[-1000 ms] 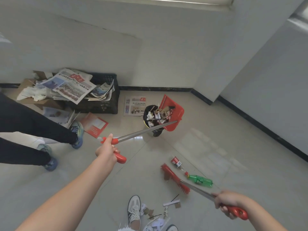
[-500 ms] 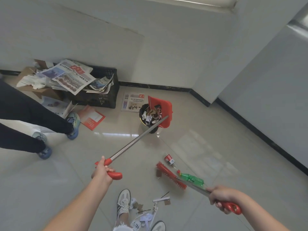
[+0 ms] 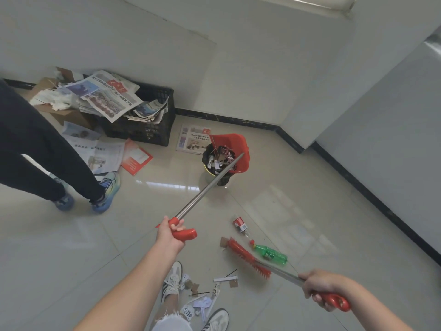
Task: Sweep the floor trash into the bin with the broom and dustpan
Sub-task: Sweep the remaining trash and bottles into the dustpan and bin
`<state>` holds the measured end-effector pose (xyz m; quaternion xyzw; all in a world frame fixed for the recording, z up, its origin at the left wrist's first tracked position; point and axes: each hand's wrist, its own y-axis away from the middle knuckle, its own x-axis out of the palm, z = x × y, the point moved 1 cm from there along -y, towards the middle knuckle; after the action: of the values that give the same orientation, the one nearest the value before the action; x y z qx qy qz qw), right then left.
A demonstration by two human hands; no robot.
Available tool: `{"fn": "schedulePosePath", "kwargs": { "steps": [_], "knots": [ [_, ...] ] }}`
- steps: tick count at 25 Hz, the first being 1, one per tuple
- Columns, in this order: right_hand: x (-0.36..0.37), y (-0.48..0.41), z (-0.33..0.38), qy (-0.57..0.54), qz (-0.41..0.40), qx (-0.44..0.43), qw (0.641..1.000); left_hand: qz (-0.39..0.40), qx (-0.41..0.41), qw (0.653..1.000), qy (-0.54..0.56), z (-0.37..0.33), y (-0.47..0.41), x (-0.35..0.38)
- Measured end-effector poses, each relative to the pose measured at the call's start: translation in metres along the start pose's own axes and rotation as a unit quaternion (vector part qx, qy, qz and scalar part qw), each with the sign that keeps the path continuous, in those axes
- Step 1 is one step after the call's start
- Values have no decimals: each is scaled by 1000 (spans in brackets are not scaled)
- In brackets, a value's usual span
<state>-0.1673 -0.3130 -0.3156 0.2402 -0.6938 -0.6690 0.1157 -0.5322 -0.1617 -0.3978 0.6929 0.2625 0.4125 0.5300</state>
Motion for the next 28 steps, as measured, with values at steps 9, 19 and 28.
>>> {"fn": "schedulePosePath", "kwargs": {
  "steps": [9,19,28],
  "knots": [
    [7,18,11,-6,-11,-35,999,12,-14,999,46,22,13,-23],
    [10,19,10,3,-21,-46,999,46,-58,994,79,50,10,-36],
    [7,13,-9,13,-3,-21,1000,83,-61,992,67,47,17,-50]
  ]
}}
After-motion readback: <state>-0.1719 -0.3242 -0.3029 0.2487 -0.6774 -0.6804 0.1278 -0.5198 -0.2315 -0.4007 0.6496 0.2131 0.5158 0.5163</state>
